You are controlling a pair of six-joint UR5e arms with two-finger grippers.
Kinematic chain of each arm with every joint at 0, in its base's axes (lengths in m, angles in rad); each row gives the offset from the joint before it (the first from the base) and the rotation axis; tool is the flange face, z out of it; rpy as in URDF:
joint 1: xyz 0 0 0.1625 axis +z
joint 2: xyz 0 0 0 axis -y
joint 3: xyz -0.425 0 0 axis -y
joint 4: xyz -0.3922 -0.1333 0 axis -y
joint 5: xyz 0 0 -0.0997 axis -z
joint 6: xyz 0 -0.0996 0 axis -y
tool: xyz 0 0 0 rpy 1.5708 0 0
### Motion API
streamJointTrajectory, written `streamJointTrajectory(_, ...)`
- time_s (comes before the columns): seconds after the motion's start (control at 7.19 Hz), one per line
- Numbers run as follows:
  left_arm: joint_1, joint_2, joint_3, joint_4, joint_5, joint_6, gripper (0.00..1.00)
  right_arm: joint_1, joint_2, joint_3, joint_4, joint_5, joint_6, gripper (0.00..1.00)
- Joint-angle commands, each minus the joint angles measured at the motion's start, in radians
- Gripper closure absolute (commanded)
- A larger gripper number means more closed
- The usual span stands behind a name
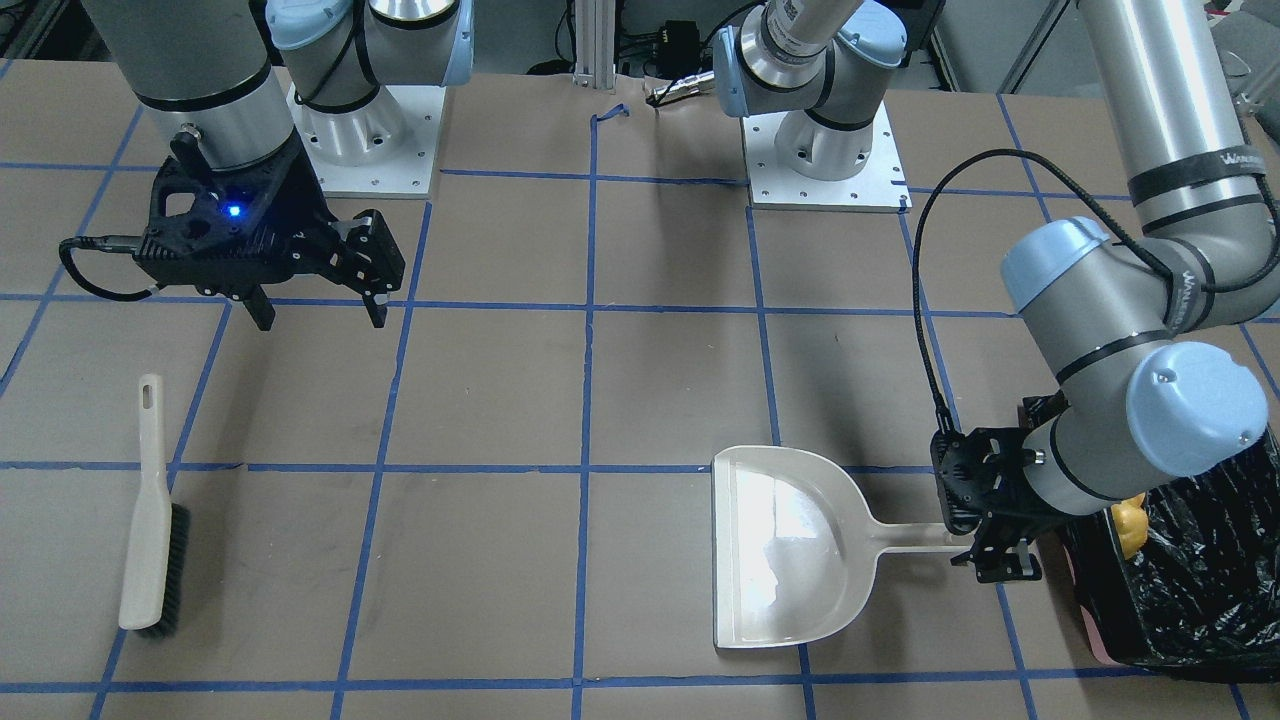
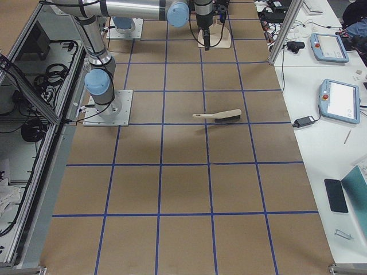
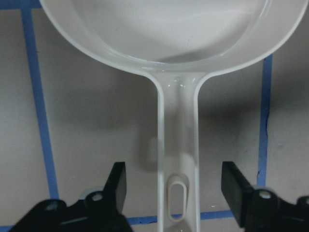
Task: Sweep and dump trash into bin
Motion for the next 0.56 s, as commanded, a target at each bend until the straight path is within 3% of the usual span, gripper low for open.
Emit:
streamJointTrajectory(0.0, -0.026, 0.094, 0.009, -0.088, -0.010, -0.127, 0.26, 0.000, 0.000, 0.000, -0.001, 0.000, 0.000, 0.00)
streamJointTrajectory(0.42, -0.117, 0.240, 0.005, -0.238, 0.002, -0.559, 0.26, 0.000, 0.000, 0.002, 0.001, 0.000, 0.002, 0.00)
